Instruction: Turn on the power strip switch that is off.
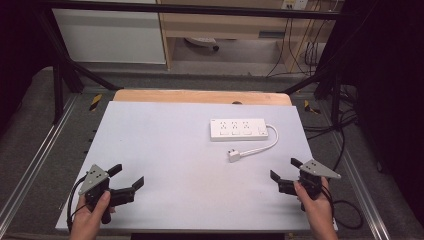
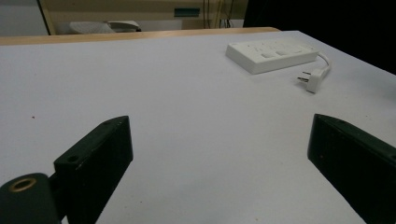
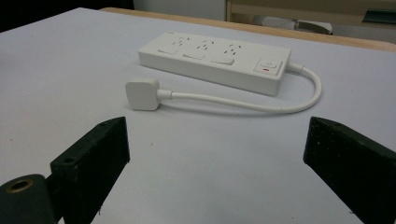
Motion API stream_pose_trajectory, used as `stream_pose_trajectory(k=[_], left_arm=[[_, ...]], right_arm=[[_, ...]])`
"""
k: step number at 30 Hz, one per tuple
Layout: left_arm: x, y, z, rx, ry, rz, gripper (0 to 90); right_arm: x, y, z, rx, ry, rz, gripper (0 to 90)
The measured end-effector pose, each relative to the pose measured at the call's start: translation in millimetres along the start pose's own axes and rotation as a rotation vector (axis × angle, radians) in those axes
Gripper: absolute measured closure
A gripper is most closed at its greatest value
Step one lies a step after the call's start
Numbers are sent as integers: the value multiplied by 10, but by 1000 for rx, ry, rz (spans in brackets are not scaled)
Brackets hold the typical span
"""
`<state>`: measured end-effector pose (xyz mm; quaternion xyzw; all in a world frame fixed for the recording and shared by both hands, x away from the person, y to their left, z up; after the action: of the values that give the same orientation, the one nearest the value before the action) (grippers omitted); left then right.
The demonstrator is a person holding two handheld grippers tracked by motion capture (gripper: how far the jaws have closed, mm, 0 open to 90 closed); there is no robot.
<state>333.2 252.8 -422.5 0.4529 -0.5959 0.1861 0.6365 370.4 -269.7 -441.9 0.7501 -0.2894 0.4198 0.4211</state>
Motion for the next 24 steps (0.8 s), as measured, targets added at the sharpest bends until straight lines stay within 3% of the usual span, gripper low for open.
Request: stream_pose_trajectory(k=[7, 13, 18, 24], left_arm=[[4, 5, 2, -2, 2, 8, 67], [-2, -6, 7, 4, -5, -1, 57], [-12, -6, -13, 18, 10, -13, 47], [35, -20, -29, 10, 7, 22, 47]], right_arm=[[31, 15, -43, 15, 6, 11, 57], [64, 34, -44, -25, -22, 4, 37], [55, 24, -64, -23, -23, -7, 35], [53, 21, -86, -18, -19, -15, 34]])
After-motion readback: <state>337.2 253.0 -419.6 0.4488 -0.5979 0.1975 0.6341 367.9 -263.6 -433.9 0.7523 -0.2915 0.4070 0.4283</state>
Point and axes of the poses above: each handheld gripper's, and its own axes: y roughly backward along the jaws, x roughly out of its top, z roughly to its right, the point moved 4 cm from there along -y, roughly forward along the jaws, and after that the axes turned 15 degrees about -y, right-handed, at the moved point
